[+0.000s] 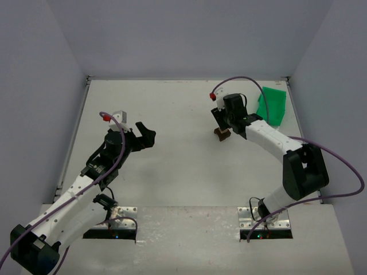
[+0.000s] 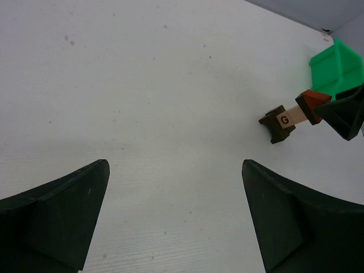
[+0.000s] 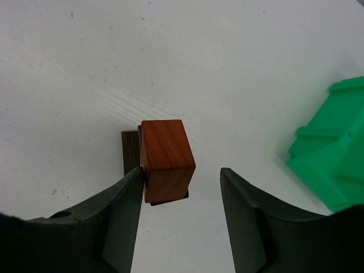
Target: Build the wood block tower
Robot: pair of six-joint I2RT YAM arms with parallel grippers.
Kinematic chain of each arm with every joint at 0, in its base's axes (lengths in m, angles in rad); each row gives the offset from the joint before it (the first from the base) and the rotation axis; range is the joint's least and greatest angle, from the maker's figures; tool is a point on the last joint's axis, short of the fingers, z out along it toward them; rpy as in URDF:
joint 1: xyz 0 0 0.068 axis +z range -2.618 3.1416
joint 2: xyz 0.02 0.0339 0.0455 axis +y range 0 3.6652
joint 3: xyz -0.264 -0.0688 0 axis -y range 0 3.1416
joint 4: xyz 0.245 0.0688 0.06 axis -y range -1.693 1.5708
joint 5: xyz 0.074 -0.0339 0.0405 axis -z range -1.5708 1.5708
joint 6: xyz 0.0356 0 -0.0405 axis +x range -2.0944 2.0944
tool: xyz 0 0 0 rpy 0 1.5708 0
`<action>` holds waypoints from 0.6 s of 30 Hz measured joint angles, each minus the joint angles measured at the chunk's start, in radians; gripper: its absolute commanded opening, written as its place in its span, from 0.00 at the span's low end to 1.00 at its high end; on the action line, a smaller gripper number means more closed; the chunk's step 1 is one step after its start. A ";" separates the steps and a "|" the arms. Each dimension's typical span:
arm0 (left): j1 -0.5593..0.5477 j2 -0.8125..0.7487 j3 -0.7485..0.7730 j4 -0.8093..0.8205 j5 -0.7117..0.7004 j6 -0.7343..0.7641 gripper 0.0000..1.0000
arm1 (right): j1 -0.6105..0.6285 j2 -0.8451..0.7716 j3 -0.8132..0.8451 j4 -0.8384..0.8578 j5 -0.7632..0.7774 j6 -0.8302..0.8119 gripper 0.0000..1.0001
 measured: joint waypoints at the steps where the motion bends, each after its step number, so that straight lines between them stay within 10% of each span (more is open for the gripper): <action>1: 0.000 -0.002 0.000 0.000 0.000 0.000 1.00 | -0.001 0.000 0.000 -0.001 0.000 0.000 0.57; 18: 0.000 -0.010 0.000 0.000 0.003 0.000 1.00 | -0.005 -0.037 -0.010 -0.021 -0.007 -0.003 0.58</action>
